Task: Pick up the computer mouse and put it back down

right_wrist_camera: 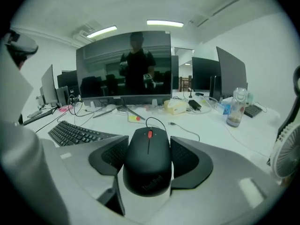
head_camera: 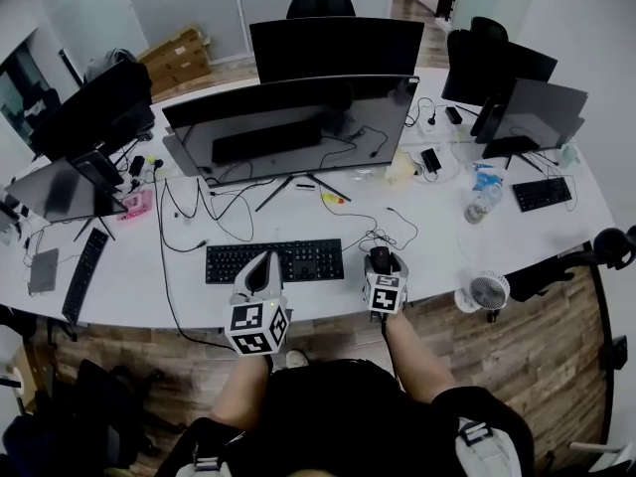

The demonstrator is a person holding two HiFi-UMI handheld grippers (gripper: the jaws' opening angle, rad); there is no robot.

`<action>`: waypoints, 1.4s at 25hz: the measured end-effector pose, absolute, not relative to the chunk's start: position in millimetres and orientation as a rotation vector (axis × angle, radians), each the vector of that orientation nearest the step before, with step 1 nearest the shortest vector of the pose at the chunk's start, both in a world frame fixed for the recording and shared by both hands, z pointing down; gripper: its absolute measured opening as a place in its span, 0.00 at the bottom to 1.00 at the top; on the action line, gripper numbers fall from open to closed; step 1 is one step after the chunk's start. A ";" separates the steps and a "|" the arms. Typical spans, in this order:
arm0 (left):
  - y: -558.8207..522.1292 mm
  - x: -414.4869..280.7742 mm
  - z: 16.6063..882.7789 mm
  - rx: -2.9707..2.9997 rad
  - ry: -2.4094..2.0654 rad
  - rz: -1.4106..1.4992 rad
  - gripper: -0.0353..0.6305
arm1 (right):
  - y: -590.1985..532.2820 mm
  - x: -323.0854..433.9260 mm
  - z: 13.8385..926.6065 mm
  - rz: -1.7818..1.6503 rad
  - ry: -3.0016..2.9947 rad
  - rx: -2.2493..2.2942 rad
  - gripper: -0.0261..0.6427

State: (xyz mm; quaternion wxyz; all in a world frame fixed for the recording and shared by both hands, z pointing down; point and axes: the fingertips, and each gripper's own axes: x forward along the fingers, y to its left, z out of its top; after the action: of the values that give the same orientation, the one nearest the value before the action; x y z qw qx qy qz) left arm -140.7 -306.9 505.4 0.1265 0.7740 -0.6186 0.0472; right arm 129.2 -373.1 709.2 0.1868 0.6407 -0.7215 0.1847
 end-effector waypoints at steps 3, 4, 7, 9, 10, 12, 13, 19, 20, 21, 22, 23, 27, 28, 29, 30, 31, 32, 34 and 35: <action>-309.8 -132.5 503.6 2.273 -1.777 0.119 0.13 | -372.3 127.5 662.7 0.404 -2.119 1.829 0.43; -310.7 -130.0 503.1 2.279 -1.770 0.112 0.14 | -372.4 128.6 645.8 0.365 -2.140 1.845 0.43; -312.4 -124.4 503.0 2.293 -1.751 0.095 0.13 | -372.8 131.6 595.6 0.266 -2.209 1.898 0.43; -312.7 -121.5 502.7 2.300 -1.739 0.083 0.13 | -370.5 132.8 561.0 0.185 -2.258 1.930 0.43; -312.8 -120.3 502.2 2.304 -1.732 0.076 0.13 | -368.4 133.6 543.3 0.143 -2.279 1.947 0.43; -313.1 -117.7 500.4 2.318 -1.718 0.058 0.13 | -363.3 135.8 509.8 0.066 -2.317 1.982 0.43; -313.4 -116.3 499.3 2.327 -1.711 0.049 0.13 | -360.4 137.5 494.3 0.033 -2.333 2.000 0.43; -316.1 -110.7 494.2 2.349 -1.697 0.022 0.14 | -341.0 144.1 425.8 -0.135 -2.435 2.057 0.43; -316.7 -110.7 493.3 2.351 -1.695 0.019 0.13 | -339.0 144.5 420.3 -0.148 -2.439 2.062 0.43; -317.2 -111.0 492.6 2.353 -1.695 0.017 0.13 | -337.5 144.6 416.2 -0.157 -2.443 2.066 0.43; -317.4 -111.3 492.2 2.354 -1.694 0.015 0.13 | -336.3 144.5 413.3 -0.164 -2.447 2.070 0.43; -317.5 -111.4 492.1 2.354 -1.695 0.014 0.13 | -335.6 144.6 411.6 -0.170 -2.449 2.071 0.43; -317.6 -112.1 493.2 2.349 -1.701 0.015 0.13 | -336.0 143.5 411.9 -0.180 -2.465 2.062 0.43; -317.3 -113.1 493.9 2.345 -1.703 0.016 0.14 | -336.8 142.3 413.9 -0.177 -2.470 2.056 0.43; -316.9 -114.3 494.3 2.343 -1.705 0.016 0.14 | -338.0 141.0 416.9 -0.169 -2.472 2.050 0.43; -316.4 -115.4 494.3 2.340 -1.707 0.016 0.14 | -339.7 140.1 420.6 -0.157 -2.473 2.044 0.43; -316.0 -116.4 493.9 2.339 -1.711 0.016 0.13 | -341.6 139.6 424.8 -0.145 -2.471 2.040 0.43; -315.6 -117.4 493.5 2.337 -1.714 0.016 0.14 | -343.8 139.3 429.8 -0.133 -2.465 2.035 0.43; -314.4 -119.7 493.0 2.333 -1.720 0.017 0.13 | -348.4 138.7 443.5 -0.100 -2.445 2.026 0.43; -313.6 -121.4 492.9 2.330 -1.724 0.019 0.14 | -351.0 137.8 452.7 -0.074 -2.433 2.020 0.43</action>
State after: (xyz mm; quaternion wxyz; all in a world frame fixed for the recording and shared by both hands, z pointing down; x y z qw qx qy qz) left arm -121.4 -313.6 492.9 0.1213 0.7980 -0.5903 0.0066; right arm 137.8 -351.0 452.7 -0.0109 0.6386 -0.7691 -0.0234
